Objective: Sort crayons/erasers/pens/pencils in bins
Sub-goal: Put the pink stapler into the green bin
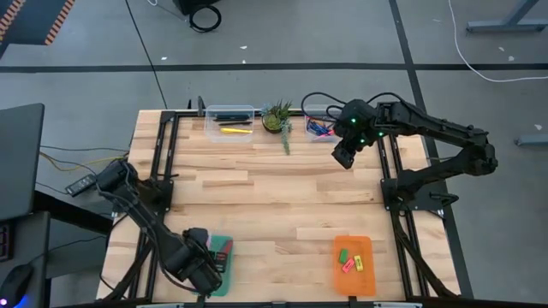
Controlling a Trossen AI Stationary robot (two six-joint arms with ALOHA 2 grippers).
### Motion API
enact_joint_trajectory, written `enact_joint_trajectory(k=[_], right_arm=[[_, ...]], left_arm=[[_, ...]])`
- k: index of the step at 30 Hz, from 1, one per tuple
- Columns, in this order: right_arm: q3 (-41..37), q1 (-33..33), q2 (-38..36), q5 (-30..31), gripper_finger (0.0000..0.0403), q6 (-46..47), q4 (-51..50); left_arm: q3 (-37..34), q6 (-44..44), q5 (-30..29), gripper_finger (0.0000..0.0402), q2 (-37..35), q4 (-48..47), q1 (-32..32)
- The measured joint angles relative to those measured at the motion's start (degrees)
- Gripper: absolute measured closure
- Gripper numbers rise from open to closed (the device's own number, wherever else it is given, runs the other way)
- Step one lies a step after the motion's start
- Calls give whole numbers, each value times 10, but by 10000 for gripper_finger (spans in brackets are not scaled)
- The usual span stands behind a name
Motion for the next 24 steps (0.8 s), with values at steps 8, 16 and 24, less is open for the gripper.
enact_joint_trajectory(k=[8,16,24], right_arm=[[0,14,0,0,285,0,0],[0,14,0,0,285,5,0],[0,14,0,0,285,4,0]], left_arm=[[0,24,3,246,41,20,3],[0,26,8,229,62,20,7],[10,30,9,171,54,25,25]])
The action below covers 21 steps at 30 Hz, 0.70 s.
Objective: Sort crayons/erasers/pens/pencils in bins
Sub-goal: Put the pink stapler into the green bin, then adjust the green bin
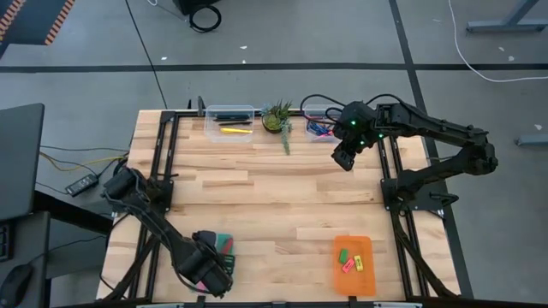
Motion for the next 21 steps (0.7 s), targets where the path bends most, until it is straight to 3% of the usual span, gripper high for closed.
enact_joint_trajectory(k=[7,14,21], right_arm=[[0,0,0,0,285,0,1],[0,0,0,0,285,0,5],[0,0,0,0,285,0,5]], left_arm=[[64,39,-16,149,0,-25,20],[101,46,-23,156,0,-79,40],[135,52,-102,172,0,-79,62]])
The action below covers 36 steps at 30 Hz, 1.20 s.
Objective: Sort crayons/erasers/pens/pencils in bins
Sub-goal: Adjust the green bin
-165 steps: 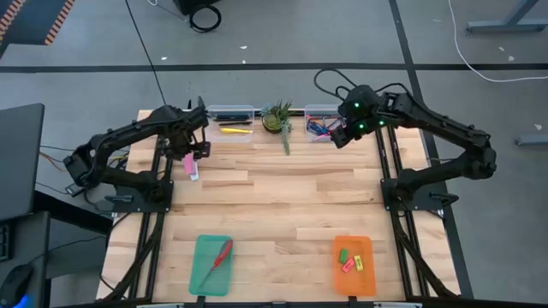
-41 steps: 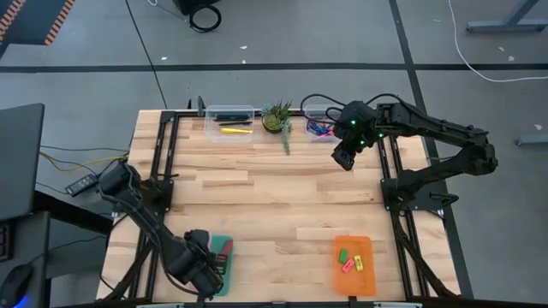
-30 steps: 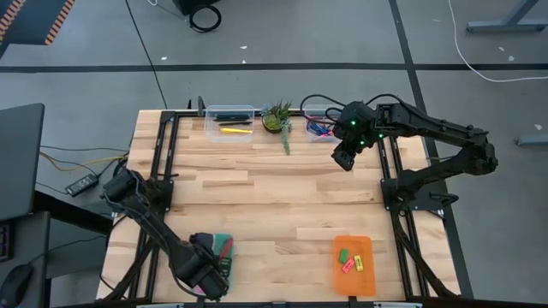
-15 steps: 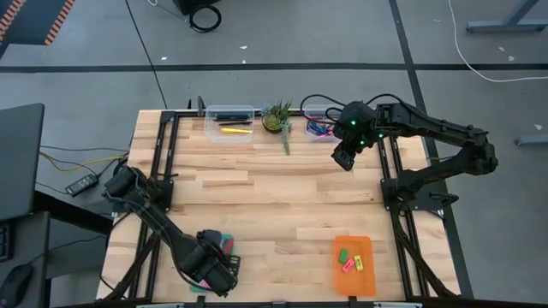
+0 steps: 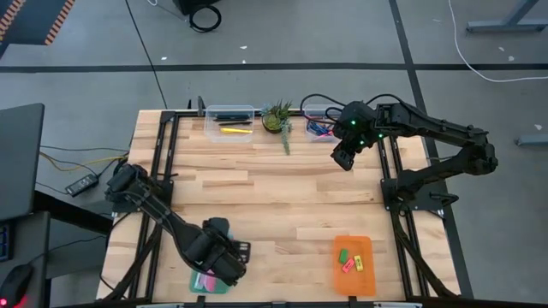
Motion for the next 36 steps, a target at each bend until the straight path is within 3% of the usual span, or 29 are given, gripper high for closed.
enact_joint_trajectory(k=[4,9,22,30,36], right_arm=[[0,0,0,0,285,0,0],[0,0,0,0,285,0,-1],[0,9,0,0,285,7,-6],[0,9,0,0,285,7,-3],[0,9,0,0,285,17,-8]], left_arm=[[1,41,-60,180,0,57,22],[0,121,-72,192,12,119,58],[-1,218,-19,214,104,96,114],[-1,262,-16,221,113,9,173],[-1,319,36,229,113,7,203]])
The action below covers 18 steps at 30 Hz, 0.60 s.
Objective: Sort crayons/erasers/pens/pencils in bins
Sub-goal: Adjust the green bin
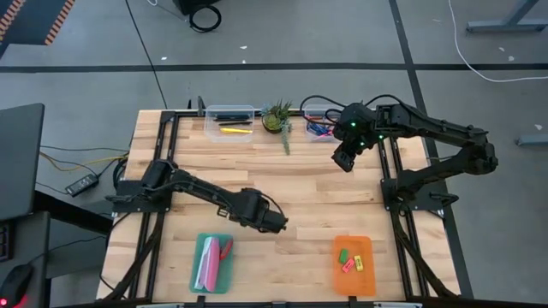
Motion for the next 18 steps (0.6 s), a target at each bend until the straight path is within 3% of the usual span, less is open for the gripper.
enact_joint_trajectory(k=[12,18], right_arm=[[0,0,0,0,285,-3,5],[0,0,0,0,285,-1,9]], left_arm=[[-66,-11,89,230,3,23,-48],[-66,-15,92,230,3,29,-45]])
